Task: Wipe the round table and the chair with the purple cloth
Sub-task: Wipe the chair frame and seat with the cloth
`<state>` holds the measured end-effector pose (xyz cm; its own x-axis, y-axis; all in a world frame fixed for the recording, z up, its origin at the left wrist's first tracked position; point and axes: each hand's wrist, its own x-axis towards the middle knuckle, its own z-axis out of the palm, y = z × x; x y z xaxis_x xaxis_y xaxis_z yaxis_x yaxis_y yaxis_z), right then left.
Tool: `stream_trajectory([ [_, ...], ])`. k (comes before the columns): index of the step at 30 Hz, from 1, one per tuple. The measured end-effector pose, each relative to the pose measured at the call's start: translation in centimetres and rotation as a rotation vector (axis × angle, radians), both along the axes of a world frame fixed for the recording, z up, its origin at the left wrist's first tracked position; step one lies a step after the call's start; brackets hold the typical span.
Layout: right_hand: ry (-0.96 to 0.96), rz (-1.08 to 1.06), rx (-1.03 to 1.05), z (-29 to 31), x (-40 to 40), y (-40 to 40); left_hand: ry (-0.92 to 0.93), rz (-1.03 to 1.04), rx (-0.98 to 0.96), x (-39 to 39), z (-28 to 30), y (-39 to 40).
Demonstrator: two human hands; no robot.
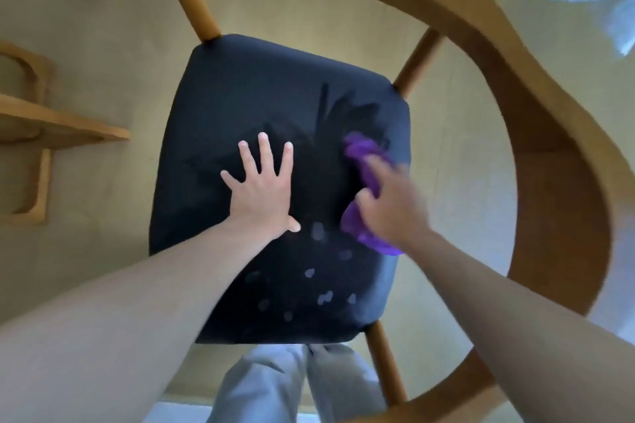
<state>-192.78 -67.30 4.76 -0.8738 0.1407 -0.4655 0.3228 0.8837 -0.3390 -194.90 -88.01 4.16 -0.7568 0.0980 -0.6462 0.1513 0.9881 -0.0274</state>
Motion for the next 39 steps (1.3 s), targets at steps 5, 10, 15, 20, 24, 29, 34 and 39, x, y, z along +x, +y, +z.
stream_trajectory([
  [5,-0.117,-0.227,0.113,-0.6,0.5,-2.1,0.013,-0.021,-0.022,0.2,-0.9,0.0],
  [10,-0.169,0.231,-0.030,1.1,8.3,-5.0,0.009,0.015,0.008,0.3,-0.7,-0.2],
  [15,-0.083,-0.910,-0.246,-0.2,6.5,-0.2,0.033,-0.003,-0.022,0.3,-0.9,-0.1],
  [20,-0.140,-0.022,0.019,0.1,8.9,-3.6,0.046,-0.026,-0.046,0.2,-1.4,0.0],
  [24,-0.118,0.104,-0.060,0.6,11.8,-4.6,0.042,-0.040,-0.017,0.4,-1.6,0.0],
  [29,-0.054,-1.107,-0.201,-0.8,6.7,-0.2,0.024,-0.035,-0.002,0.4,-1.8,-0.1],
  [34,-0.105,-0.456,0.001,-0.9,4.8,-3.9,0.017,-0.032,0.017,0.2,-2.0,0.0],
  [39,0.016,0.006,0.011,-0.3,5.1,-5.4,-0.002,-0.026,0.053,0.3,-2.0,-0.4],
])
